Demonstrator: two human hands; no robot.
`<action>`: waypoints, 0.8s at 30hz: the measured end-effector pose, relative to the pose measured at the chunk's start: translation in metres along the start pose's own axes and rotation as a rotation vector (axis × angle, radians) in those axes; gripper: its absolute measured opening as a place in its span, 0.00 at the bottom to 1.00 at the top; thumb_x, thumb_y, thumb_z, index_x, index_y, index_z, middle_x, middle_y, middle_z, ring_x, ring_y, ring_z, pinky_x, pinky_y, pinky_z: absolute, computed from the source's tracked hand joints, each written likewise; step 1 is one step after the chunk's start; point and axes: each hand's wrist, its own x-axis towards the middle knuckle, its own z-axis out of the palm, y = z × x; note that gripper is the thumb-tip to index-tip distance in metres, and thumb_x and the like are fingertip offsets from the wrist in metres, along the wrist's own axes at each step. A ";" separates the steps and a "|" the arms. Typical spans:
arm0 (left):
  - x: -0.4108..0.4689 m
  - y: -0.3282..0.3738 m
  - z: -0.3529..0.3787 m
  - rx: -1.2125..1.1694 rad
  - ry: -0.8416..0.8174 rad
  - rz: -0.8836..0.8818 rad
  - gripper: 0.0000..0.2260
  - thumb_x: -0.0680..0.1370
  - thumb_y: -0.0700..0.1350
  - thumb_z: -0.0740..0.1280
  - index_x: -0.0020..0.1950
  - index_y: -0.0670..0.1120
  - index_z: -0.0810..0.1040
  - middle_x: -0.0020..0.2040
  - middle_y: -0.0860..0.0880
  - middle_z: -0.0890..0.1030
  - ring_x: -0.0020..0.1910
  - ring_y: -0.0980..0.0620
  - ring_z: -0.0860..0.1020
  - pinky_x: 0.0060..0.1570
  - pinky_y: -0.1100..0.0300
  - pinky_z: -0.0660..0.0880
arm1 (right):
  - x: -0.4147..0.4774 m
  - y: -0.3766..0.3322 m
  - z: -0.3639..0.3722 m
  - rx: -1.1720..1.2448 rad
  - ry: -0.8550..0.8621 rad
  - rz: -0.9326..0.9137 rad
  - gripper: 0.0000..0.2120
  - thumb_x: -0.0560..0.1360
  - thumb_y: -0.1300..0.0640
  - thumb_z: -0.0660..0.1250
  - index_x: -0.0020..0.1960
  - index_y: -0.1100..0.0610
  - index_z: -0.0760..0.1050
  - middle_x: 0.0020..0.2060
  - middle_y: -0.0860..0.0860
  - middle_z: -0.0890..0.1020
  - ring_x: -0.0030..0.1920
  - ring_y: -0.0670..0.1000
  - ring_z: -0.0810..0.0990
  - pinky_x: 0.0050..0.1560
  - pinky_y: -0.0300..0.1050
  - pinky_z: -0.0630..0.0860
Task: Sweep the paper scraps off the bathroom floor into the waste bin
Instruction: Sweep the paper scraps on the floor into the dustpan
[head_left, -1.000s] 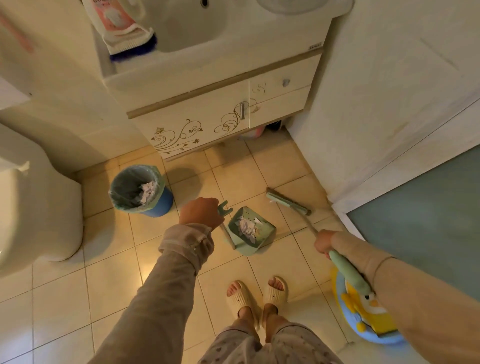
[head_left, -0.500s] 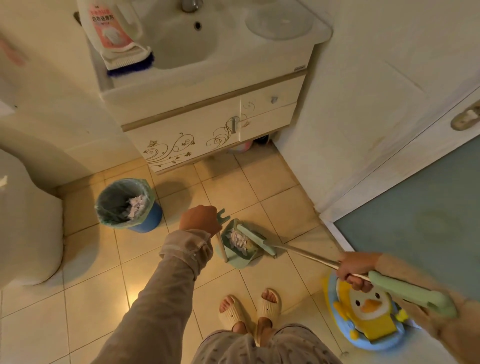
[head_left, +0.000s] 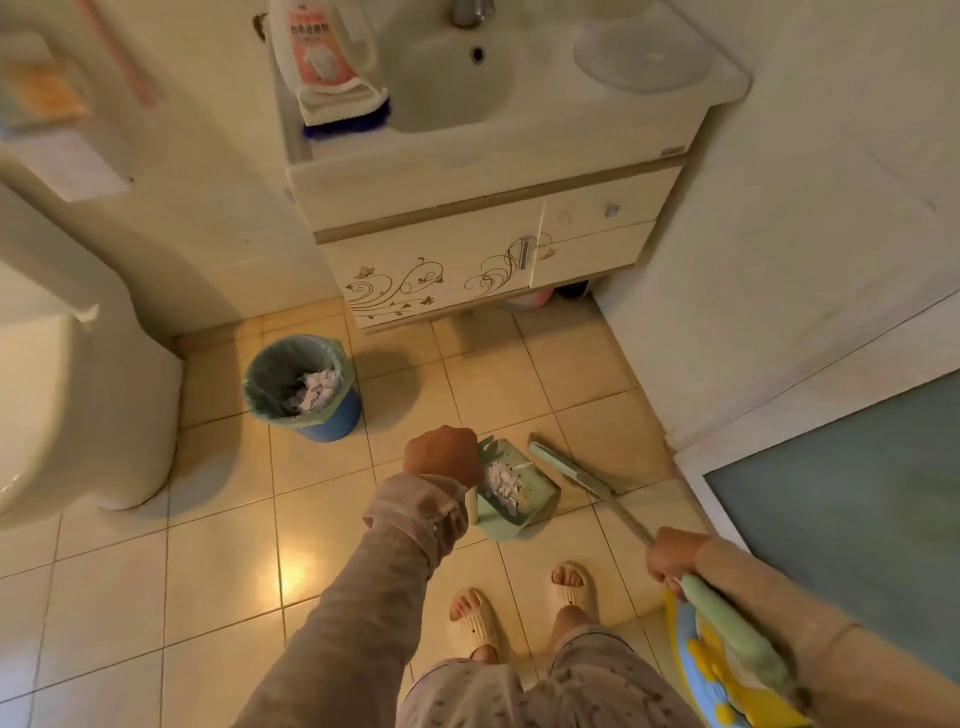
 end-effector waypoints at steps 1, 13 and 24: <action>-0.002 -0.002 0.002 -0.023 -0.016 -0.031 0.12 0.77 0.49 0.63 0.57 0.46 0.79 0.54 0.46 0.82 0.53 0.47 0.80 0.51 0.57 0.74 | 0.004 -0.003 0.004 -0.036 -0.003 -0.011 0.11 0.74 0.65 0.56 0.33 0.59 0.66 0.23 0.51 0.72 0.25 0.46 0.69 0.30 0.37 0.65; -0.028 -0.005 0.032 -0.416 -0.163 -0.470 0.18 0.74 0.43 0.70 0.63 0.42 0.75 0.58 0.43 0.80 0.57 0.46 0.78 0.57 0.56 0.75 | 0.010 0.019 -0.079 0.093 -0.063 -0.102 0.16 0.74 0.68 0.54 0.28 0.59 0.60 0.10 0.49 0.65 0.13 0.45 0.65 0.23 0.31 0.63; -0.128 0.039 0.107 -0.713 0.122 -0.808 0.14 0.76 0.46 0.67 0.62 0.47 0.76 0.55 0.46 0.81 0.53 0.48 0.78 0.53 0.58 0.75 | 0.015 -0.026 -0.137 -0.109 -0.034 -0.271 0.14 0.75 0.68 0.55 0.31 0.60 0.64 0.11 0.49 0.66 0.11 0.44 0.63 0.18 0.29 0.61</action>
